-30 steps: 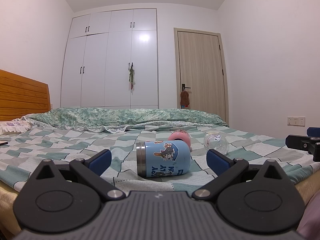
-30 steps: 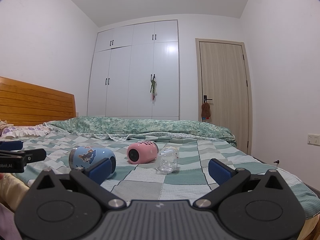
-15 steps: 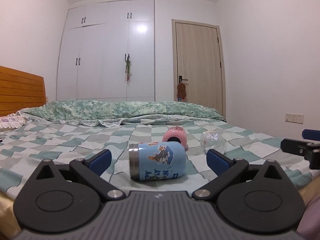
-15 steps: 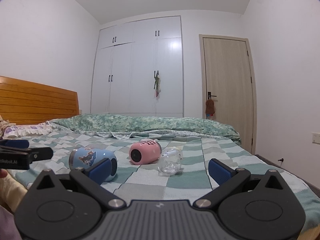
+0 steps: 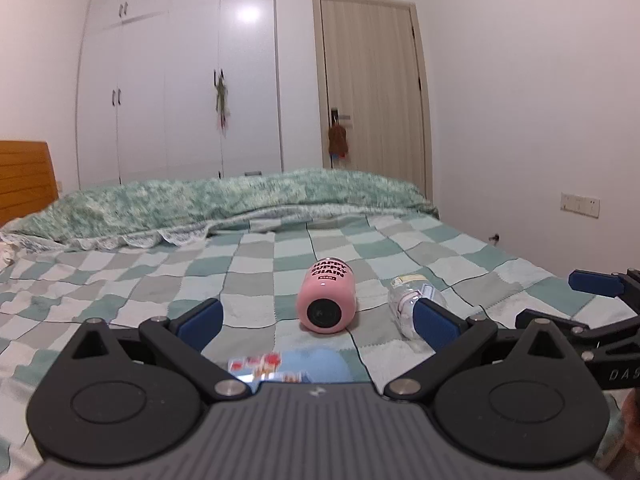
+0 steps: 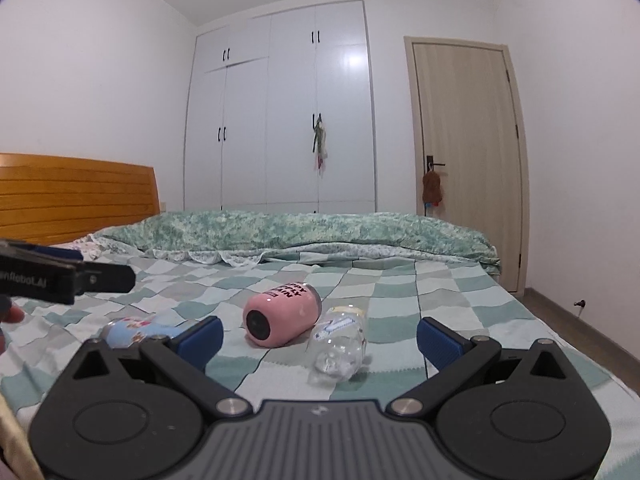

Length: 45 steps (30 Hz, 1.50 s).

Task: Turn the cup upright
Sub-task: 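Move the left tool past the blue tumbler toward the pink tumbler's base, then close the left gripper around the pink tumbler's body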

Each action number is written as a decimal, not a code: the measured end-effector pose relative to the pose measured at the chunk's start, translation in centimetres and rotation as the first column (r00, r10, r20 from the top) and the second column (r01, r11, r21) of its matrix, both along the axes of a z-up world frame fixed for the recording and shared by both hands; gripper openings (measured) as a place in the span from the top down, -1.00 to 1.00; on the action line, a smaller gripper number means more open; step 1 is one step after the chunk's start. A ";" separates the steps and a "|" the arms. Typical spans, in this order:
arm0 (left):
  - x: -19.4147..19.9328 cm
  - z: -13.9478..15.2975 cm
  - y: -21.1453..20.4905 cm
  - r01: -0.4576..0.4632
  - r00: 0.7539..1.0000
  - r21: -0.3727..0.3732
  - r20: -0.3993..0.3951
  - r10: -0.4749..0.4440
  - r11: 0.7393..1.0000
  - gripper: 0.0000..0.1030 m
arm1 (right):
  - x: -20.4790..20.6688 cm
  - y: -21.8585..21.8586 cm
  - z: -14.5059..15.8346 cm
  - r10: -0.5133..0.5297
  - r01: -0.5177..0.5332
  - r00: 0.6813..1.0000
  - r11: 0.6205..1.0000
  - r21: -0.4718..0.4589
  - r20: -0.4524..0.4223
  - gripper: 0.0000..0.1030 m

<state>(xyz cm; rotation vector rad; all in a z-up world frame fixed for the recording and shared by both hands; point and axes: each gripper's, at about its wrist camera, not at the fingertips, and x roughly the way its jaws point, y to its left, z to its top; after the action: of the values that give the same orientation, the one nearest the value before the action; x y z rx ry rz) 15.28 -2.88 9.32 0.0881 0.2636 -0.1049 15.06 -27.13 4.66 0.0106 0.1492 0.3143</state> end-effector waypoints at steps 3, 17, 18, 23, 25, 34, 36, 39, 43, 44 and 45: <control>2.9 1.0 -0.1 0.005 0.999 0.012 -0.050 -0.004 1.000 -1.00 | 2.9 0.3 0.7 0.020 -0.020 1.000 1.000 -0.018 -0.023 -1.00; 17.9 1.5 -2.7 0.037 0.951 0.141 -0.308 0.009 0.989 -1.00 | 15.7 2.1 3.1 0.121 -0.143 0.978 0.983 -0.118 -0.170 -1.00; 18.8 1.2 -2.8 0.038 0.945 0.140 -0.328 0.010 0.989 -1.00 | 16.7 2.1 3.0 0.132 -0.156 0.973 0.981 -0.115 -0.190 -1.00; 23.0 0.1 -3.4 0.054 0.921 0.164 -0.390 0.014 0.985 -1.00 | 21.0 2.2 2.5 0.152 -0.190 0.953 0.973 -0.128 -0.262 -1.00; 24.6 -0.6 -3.6 0.055 0.914 0.179 -0.405 0.022 0.982 -1.00 | 22.7 2.3 2.3 0.159 -0.206 0.944 0.968 -0.141 -0.288 -1.00; 32.8 -4.6 -4.4 0.057 0.816 0.164 -0.576 0.049 0.985 -1.00 | 26.8 2.1 0.5 0.137 -0.218 0.918 0.958 -0.185 -0.373 -1.00; 34.0 -5.5 -4.2 0.067 0.775 0.129 -0.631 0.029 0.989 -0.77 | 26.9 1.8 0.3 0.146 -0.229 0.909 0.957 -0.176 -0.391 -1.00; 33.6 -5.8 -4.4 0.086 0.764 0.128 -0.645 0.017 0.988 -0.62 | 26.4 1.8 0.2 0.146 -0.233 0.911 0.954 -0.191 -0.385 -1.00; 32.3 -5.3 -4.6 0.089 0.779 0.132 -0.627 0.013 0.987 -0.62 | 25.4 1.6 0.8 0.163 -0.243 0.914 0.954 -0.178 -0.371 -1.00; 31.9 -5.0 -4.5 0.088 0.782 0.130 -0.623 0.013 0.988 -0.62 | 25.1 1.5 1.0 0.168 -0.244 0.915 0.954 -0.172 -0.367 -1.00; 31.5 -4.8 -4.5 0.088 0.786 0.134 -0.618 0.014 0.987 -0.62 | 24.8 1.4 1.2 0.170 -0.244 0.915 0.955 -0.168 -0.365 -1.00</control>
<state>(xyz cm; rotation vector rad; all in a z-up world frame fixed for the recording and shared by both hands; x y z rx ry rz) 46.81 -7.39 4.52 0.2165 0.9358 -0.1513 39.90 -25.71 5.81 -0.1619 0.5377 0.5087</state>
